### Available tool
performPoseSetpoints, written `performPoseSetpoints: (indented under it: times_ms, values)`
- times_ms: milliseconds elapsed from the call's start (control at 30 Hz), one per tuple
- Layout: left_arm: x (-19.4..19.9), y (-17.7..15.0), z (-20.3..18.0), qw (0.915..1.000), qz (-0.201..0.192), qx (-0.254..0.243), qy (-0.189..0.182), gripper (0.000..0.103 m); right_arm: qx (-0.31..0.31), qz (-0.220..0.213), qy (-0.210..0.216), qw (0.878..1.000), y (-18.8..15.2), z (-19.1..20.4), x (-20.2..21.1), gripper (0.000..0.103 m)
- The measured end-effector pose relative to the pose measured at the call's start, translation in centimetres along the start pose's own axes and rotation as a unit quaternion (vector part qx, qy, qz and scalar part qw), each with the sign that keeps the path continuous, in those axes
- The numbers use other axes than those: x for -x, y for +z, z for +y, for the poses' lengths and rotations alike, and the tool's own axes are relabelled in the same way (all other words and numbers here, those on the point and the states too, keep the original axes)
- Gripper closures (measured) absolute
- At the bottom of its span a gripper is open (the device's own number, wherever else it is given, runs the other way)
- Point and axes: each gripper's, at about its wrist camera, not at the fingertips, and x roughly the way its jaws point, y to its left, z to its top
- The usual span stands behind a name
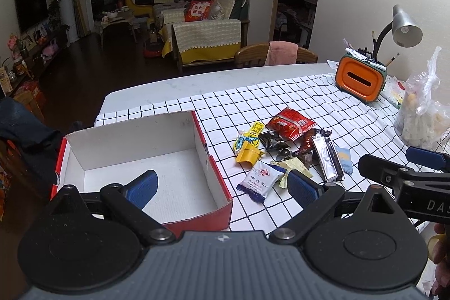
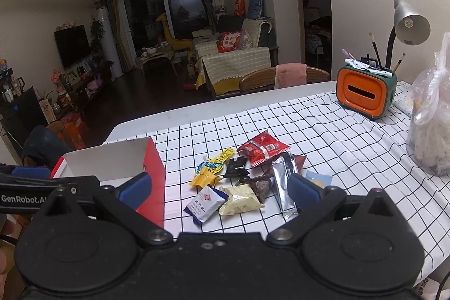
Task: Organize snacks
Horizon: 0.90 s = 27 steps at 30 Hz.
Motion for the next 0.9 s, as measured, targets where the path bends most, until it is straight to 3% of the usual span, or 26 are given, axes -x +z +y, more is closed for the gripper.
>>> performPoseSetpoints:
  times_ms: [900]
  values:
    - [0.7, -0.7, -0.2, 0.9997, -0.007, -0.011, -0.019, 0.004, -0.008, -0.011, -0.012, 1.0, -0.8, 0.4, 1.8, 0.0]
